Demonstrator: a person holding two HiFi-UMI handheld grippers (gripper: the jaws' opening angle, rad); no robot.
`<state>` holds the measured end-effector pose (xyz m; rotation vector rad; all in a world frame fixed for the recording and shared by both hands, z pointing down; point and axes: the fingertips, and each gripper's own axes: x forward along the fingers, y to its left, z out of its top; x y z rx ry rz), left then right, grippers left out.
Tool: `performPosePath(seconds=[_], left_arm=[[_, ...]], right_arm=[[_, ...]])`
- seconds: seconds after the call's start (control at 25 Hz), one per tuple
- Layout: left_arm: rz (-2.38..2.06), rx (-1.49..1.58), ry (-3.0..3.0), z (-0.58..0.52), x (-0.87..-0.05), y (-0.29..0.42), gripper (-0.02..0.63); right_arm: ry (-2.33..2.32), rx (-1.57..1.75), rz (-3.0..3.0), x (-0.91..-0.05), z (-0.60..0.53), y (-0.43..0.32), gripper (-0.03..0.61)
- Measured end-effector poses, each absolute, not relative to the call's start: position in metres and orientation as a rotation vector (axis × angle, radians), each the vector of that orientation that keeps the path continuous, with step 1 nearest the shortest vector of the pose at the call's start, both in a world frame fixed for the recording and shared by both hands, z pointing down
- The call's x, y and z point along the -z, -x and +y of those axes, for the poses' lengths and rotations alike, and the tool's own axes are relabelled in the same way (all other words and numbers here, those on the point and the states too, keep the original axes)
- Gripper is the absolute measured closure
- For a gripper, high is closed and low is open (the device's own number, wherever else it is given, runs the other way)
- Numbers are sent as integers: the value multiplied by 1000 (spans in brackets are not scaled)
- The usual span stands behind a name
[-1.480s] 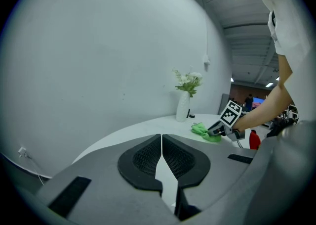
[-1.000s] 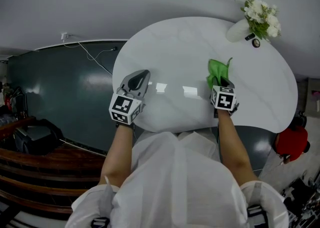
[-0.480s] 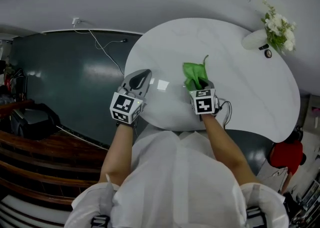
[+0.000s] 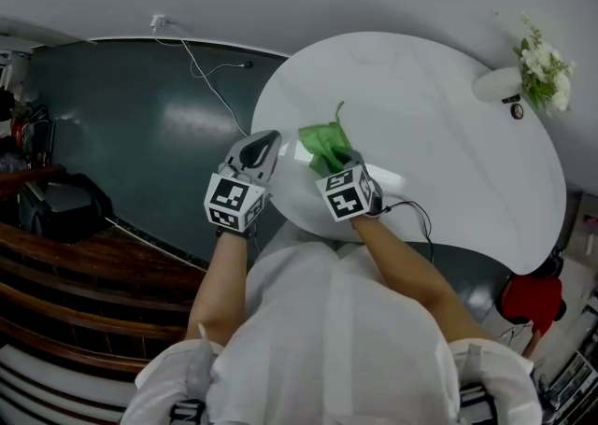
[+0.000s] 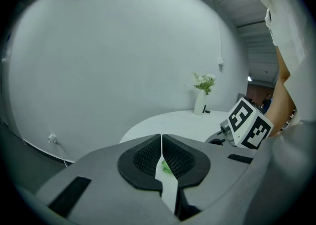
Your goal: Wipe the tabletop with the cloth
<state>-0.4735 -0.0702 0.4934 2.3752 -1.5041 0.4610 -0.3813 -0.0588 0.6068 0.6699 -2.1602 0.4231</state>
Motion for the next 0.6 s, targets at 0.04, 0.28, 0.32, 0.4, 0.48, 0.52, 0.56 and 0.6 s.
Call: performPosePath(seconds=[0.04, 0.28, 0.32, 0.4, 0.48, 0.52, 0.56, 0.6], left_arm=[[-1507, -460, -2373, -68, -493, 477, 595], [-1504, -462, -2368, -62, -495, 486, 595], [-1500, -462, -2369, -63, -495, 486, 595], [-1491, -461, -2372, -62, -496, 484, 595], [-1478, -464, -2375, -61, -498, 480, 595], [-1472, -467, -2375, -60, -499, 477, 595], [-1466, -471, -2375, -59, -500, 474, 595], [-1460, -474, -2377, -58, -501, 470, 595]], right_arm=[[-640, -408, -2166, -606, -53, 391, 497], [-466, -355, -2188, -606, -14, 427, 497], [-434, -353, -2191, -606, -7, 430, 497], [-367, -332, -2199, -607, 9, 435, 497], [-304, -299, -2205, -608, 24, 436, 497], [-276, -290, -2207, -608, 31, 434, 497], [-252, -288, -2209, -608, 37, 431, 497], [-232, -287, -2210, -608, 42, 427, 497]])
